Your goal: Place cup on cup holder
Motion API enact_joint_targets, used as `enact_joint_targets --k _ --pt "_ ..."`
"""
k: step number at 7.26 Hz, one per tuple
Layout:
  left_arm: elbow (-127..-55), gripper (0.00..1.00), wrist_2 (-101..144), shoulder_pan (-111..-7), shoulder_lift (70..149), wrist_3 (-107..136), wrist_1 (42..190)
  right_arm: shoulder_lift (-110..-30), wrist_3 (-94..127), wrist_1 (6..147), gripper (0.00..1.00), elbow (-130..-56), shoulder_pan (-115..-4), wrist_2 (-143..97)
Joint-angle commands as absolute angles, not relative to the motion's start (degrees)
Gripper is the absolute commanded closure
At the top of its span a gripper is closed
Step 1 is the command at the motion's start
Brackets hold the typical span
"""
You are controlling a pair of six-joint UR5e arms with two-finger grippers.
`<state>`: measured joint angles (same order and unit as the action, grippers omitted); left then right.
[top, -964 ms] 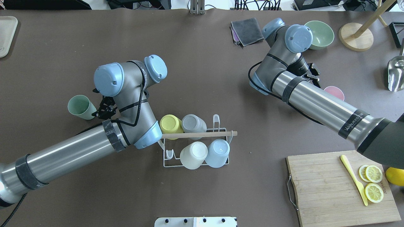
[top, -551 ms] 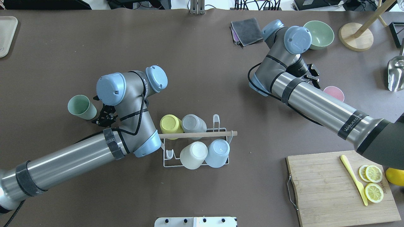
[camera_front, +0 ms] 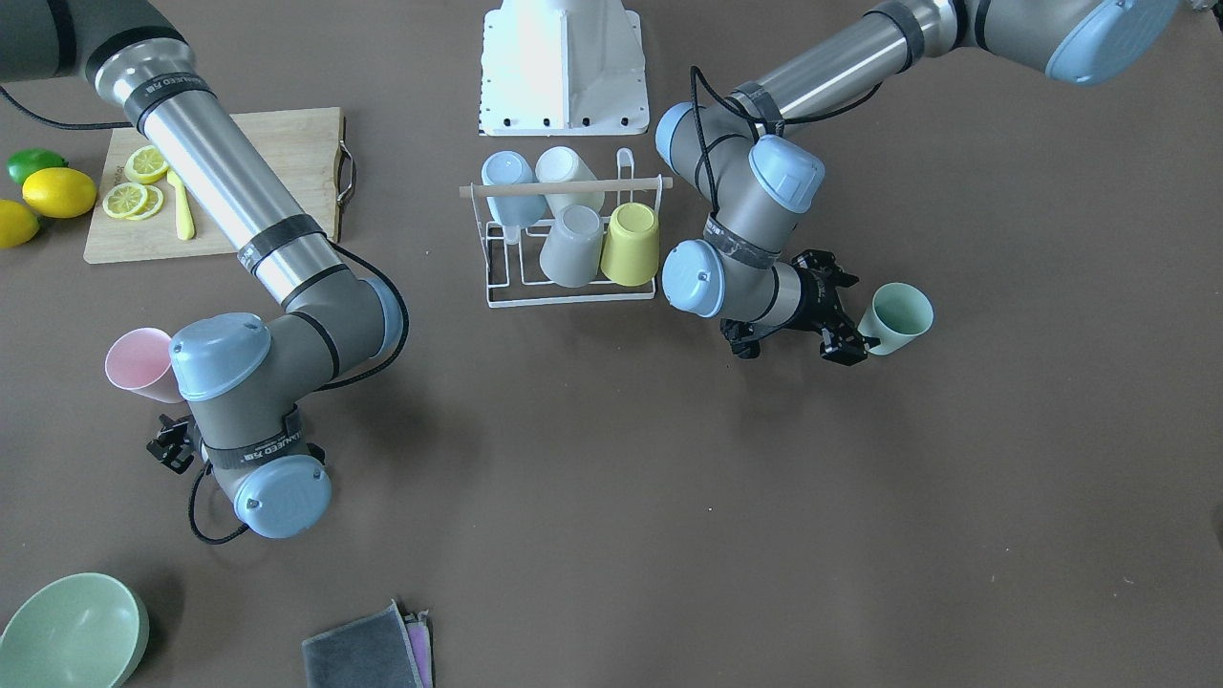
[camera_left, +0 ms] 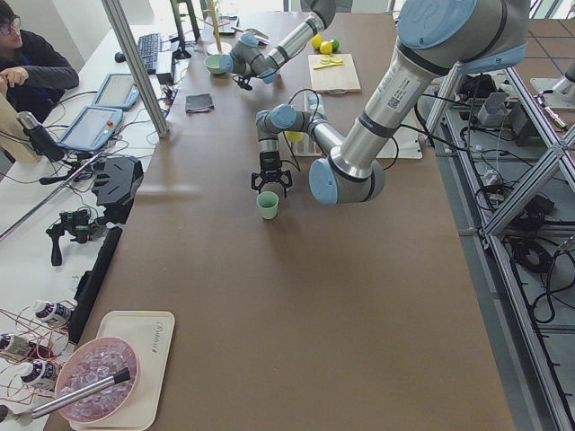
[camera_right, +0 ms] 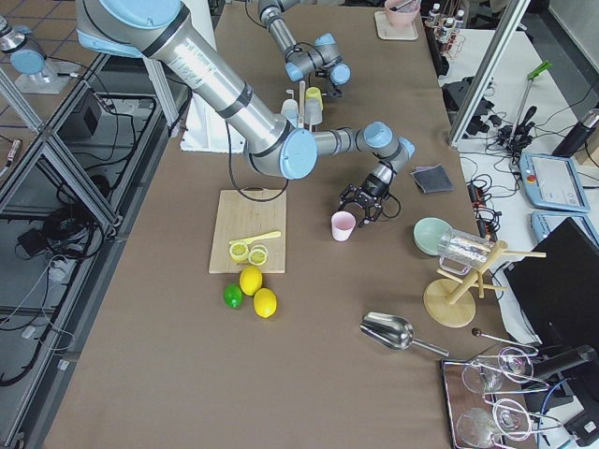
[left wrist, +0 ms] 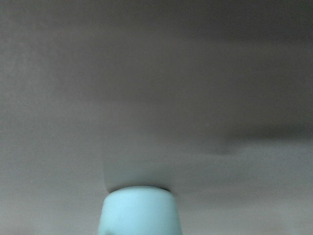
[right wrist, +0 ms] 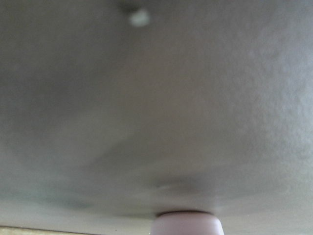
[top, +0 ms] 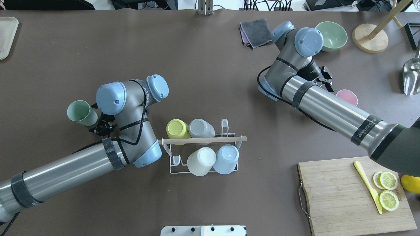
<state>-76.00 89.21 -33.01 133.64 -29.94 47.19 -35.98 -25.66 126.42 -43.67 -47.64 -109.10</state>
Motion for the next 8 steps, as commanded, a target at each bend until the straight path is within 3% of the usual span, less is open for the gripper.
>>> enact_joint_targets --k 1,8 --pt "-76.1 0.02 86.1 -33.2 132.8 -30.1 47.4 -36.1 -25.8 126.6 0.0 -43.7 -47.6 -109.0" --pt "-76.3 0.02 83.7 -33.6 129.4 -30.3 51.7 -40.7 -27.3 130.5 0.0 -51.0 -47.6 -108.9"
